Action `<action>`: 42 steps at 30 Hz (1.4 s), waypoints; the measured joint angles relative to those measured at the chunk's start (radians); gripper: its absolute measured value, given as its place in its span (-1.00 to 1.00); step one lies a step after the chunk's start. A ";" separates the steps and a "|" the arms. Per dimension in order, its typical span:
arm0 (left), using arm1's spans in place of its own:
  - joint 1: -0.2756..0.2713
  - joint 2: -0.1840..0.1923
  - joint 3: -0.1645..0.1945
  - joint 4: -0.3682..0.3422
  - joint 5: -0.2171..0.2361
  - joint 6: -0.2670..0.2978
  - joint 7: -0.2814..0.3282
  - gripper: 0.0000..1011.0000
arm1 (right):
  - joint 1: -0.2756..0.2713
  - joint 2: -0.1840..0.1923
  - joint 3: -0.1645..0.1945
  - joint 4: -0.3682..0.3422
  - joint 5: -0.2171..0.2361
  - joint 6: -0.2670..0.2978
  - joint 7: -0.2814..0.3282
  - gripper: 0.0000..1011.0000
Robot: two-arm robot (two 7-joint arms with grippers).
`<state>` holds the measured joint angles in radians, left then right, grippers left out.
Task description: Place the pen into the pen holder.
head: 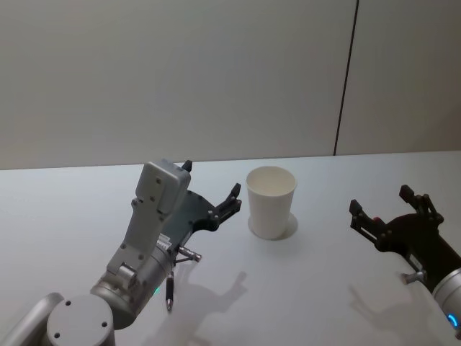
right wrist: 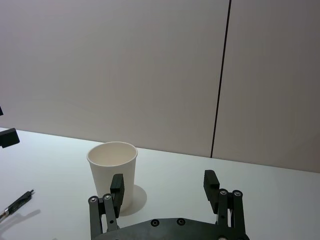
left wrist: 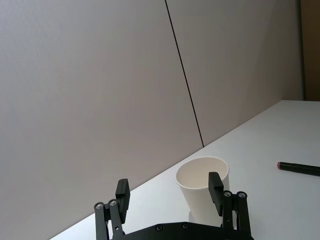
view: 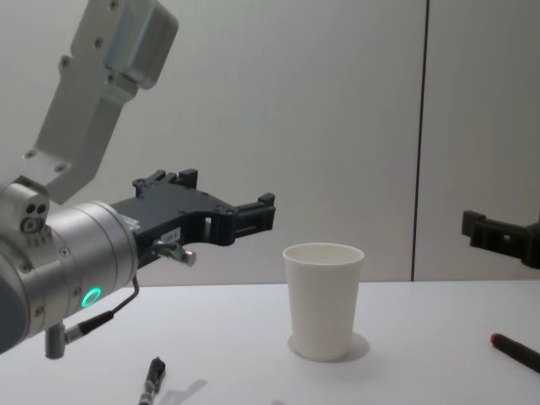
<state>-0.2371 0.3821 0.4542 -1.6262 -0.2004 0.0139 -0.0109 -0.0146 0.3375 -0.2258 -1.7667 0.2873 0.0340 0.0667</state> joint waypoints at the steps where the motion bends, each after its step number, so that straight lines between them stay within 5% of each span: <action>1: 0.000 0.000 0.000 0.000 0.000 0.000 0.000 0.99 | 0.000 0.000 0.000 0.000 0.000 0.000 0.000 0.98; 42: 0.000 0.000 0.000 0.000 0.000 0.000 0.000 0.99 | 0.000 -0.001 0.000 -0.003 0.003 0.006 0.001 0.98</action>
<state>-0.2371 0.3821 0.4542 -1.6262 -0.2004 0.0139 -0.0109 -0.0149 0.3362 -0.2254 -1.7699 0.2908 0.0397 0.0674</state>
